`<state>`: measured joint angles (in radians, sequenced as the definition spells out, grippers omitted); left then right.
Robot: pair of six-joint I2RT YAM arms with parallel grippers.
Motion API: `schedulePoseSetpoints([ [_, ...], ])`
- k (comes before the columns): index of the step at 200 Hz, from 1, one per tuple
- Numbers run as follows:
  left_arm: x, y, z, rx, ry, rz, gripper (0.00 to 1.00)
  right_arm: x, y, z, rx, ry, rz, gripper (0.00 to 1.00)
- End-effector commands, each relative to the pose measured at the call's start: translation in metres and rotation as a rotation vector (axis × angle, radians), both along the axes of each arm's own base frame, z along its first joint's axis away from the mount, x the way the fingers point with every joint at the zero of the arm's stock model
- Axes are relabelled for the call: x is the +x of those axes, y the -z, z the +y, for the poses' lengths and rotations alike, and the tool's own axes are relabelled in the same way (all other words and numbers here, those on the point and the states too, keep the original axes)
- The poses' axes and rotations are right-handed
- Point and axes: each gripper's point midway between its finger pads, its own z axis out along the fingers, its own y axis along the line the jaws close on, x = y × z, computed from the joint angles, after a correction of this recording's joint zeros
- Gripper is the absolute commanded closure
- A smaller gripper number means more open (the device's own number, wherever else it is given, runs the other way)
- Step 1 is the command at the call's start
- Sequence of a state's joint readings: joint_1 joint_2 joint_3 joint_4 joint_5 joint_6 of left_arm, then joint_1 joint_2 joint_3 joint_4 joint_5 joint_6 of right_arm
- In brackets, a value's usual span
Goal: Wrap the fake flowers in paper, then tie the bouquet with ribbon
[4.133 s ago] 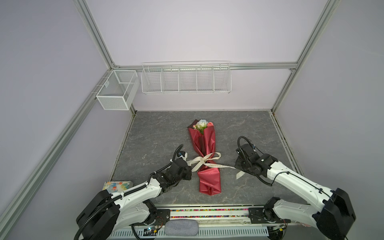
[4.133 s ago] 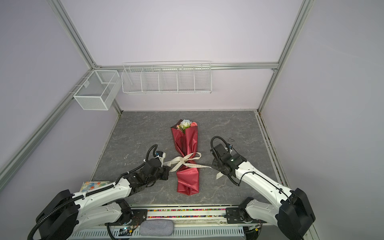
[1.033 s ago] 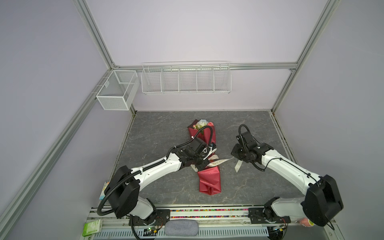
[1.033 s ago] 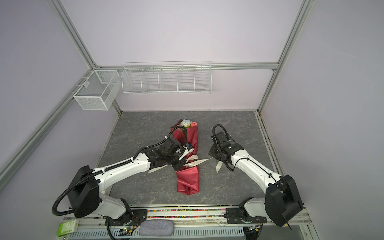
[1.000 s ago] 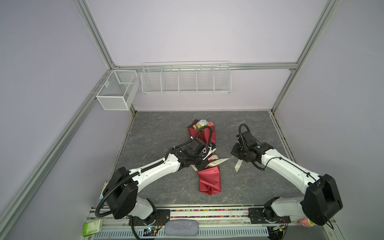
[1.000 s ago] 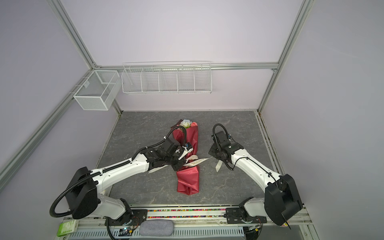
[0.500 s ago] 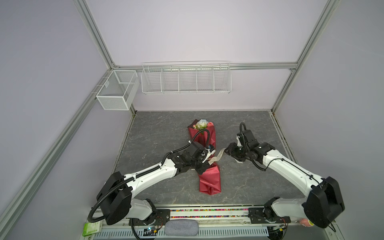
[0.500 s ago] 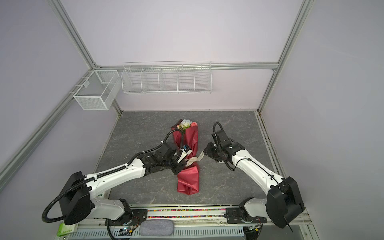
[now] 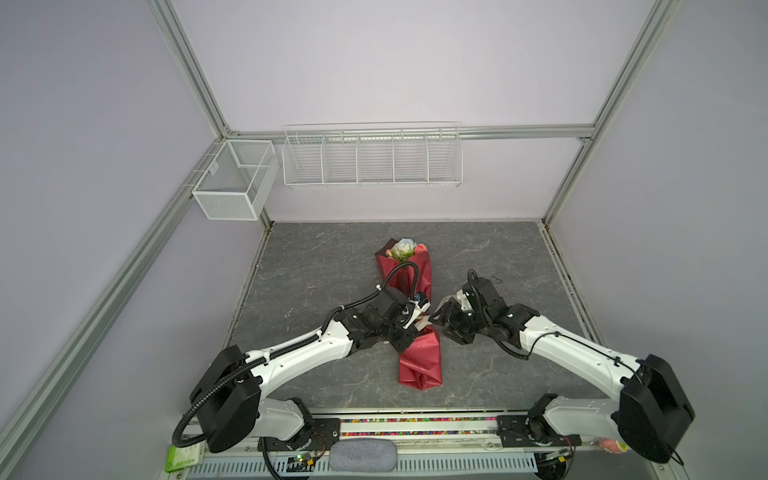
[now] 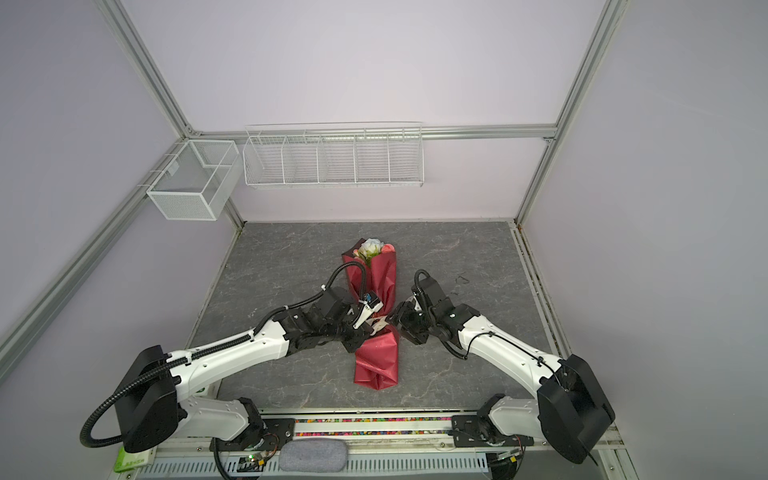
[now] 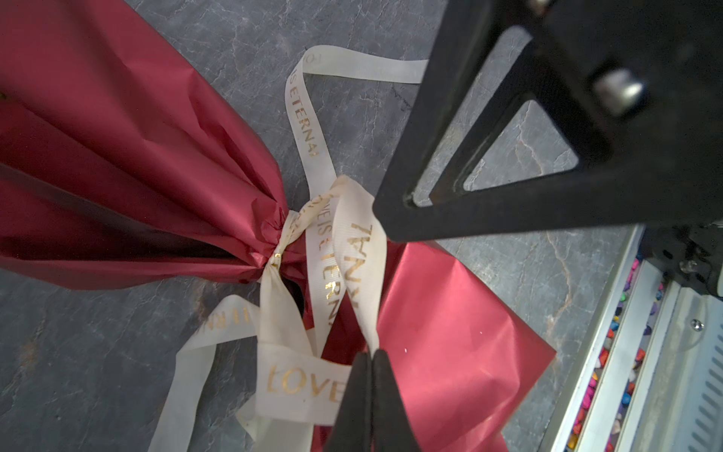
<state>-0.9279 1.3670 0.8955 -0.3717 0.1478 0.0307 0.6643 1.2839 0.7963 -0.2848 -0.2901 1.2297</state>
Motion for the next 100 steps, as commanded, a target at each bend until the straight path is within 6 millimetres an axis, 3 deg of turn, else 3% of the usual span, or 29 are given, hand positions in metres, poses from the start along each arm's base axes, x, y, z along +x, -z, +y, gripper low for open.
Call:
schedulePoseSetpoints([
  [1, -0.004, -0.002, -0.002, -0.015, 0.011, 0.006, 1.00, 0.006, -0.002, 0.013, 0.075, 0.051, 0.019, 0.37],
  [52, -0.004, -0.004, -0.004, -0.025, 0.023, 0.006, 1.00, 0.020, 0.005, 0.030, 0.156, 0.113, 0.036, 0.40],
  [100, -0.001, -0.007, 0.001, 0.000, 0.004, -0.017, 1.00, 0.019, 0.012, 0.029, 0.091, 0.080, 0.029, 0.76],
])
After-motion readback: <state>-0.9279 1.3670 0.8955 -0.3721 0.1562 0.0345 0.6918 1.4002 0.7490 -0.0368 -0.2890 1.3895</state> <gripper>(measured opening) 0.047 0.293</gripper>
